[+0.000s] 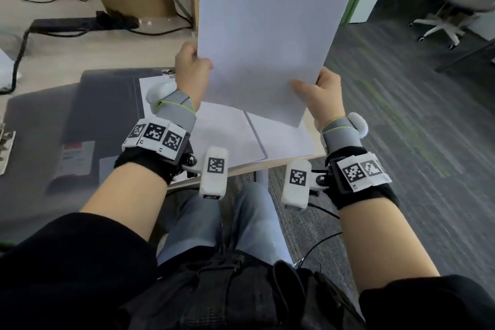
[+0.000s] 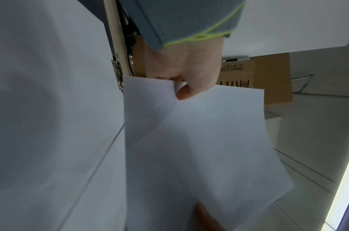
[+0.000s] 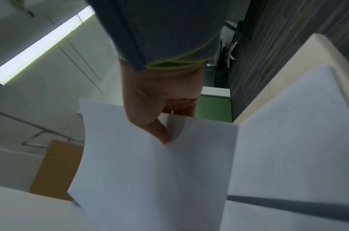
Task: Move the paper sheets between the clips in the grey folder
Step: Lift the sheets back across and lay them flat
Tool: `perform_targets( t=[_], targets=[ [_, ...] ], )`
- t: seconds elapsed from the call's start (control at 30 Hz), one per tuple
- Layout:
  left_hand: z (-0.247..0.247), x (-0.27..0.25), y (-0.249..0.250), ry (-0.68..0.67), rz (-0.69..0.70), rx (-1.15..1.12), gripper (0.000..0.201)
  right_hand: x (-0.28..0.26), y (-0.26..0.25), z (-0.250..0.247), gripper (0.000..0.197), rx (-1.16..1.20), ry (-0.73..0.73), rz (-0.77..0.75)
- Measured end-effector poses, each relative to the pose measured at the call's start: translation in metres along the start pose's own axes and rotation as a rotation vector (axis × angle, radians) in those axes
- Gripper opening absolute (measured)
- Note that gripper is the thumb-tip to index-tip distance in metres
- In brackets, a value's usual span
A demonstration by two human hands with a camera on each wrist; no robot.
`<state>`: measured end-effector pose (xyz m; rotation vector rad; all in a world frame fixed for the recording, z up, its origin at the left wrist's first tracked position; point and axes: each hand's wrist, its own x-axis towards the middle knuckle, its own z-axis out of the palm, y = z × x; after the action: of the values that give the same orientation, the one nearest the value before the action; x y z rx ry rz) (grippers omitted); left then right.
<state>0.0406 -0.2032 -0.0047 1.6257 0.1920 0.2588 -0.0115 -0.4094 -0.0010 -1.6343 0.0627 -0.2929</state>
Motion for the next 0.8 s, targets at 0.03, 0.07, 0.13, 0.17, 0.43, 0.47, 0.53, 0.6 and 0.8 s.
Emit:
perform_targets(
  t=[0.03,0.07,0.13,0.17,0.43,0.47,0.53,0.6,0.8],
  targets=[
    [-0.008,-0.002,-0.003,0.012,-0.009,0.029,0.023,-0.002,0.003,0.007,0.015,-0.019,-0.043,0.030],
    [-0.015,-0.004,-0.007,0.018,-0.013,0.052,0.027,-0.005,0.006,0.015,0.015,-0.037,-0.077,0.064],
    [-0.031,-0.007,-0.017,0.045,-0.025,0.073,0.034,-0.010,0.009,0.033,0.023,-0.044,-0.102,0.109],
    [-0.036,-0.009,-0.019,0.049,-0.027,0.079,0.035,-0.013,0.009,0.039,0.025,-0.036,-0.104,0.117],
    [-0.104,-0.016,-0.012,0.139,0.041,-0.005,0.023,-0.020,-0.009,0.109,0.012,0.073,-0.192,0.104],
    [-0.115,-0.017,-0.012,0.154,0.043,-0.015,0.019,-0.020,-0.009,0.119,0.012,0.067,-0.195,0.124],
    [-0.141,-0.016,-0.018,0.194,0.004,0.017,0.015,-0.024,-0.008,0.144,0.017,0.054,-0.232,0.162],
    [-0.157,-0.016,-0.027,0.171,-0.055,0.070,0.015,-0.026,-0.007,0.160,0.019,0.012,-0.261,0.208],
    [-0.221,-0.027,-0.059,0.222,-0.181,0.277,0.045,-0.044,0.011,0.221,0.009,-0.142,-0.391,0.354]
  ],
)
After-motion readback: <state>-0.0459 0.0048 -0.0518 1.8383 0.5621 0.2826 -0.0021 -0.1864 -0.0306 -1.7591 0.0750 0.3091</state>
